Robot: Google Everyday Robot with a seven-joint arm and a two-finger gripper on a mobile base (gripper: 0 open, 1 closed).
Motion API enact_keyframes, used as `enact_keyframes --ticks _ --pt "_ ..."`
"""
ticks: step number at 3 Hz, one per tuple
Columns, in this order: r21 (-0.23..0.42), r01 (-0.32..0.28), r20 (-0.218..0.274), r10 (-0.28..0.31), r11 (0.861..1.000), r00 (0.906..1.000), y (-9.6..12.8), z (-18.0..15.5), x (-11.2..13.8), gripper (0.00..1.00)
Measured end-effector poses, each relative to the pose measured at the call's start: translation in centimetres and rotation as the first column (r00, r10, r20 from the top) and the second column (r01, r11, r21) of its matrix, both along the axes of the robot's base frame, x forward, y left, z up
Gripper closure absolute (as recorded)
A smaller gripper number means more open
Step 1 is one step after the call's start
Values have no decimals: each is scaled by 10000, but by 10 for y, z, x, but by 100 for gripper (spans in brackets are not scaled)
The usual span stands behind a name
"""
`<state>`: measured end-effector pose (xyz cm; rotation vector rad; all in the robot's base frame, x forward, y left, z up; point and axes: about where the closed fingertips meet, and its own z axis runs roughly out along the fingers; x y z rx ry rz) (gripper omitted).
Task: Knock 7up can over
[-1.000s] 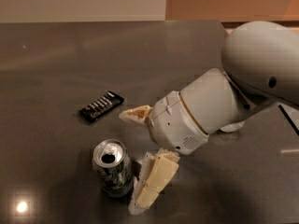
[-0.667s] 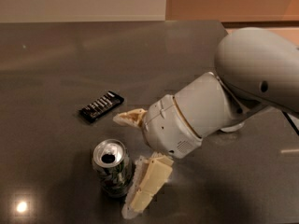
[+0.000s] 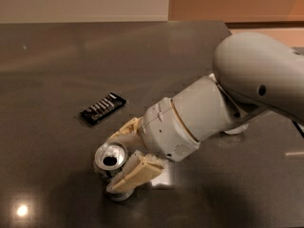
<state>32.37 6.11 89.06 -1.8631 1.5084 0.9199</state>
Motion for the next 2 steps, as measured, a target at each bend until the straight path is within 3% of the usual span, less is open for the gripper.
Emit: enact_keyframes --ticks 1,2 --pt "32 51 81 -51 10000 10000 0 3 1 64" --pt "-430 320 358 -305 9986 9989 -6 14 9 87"
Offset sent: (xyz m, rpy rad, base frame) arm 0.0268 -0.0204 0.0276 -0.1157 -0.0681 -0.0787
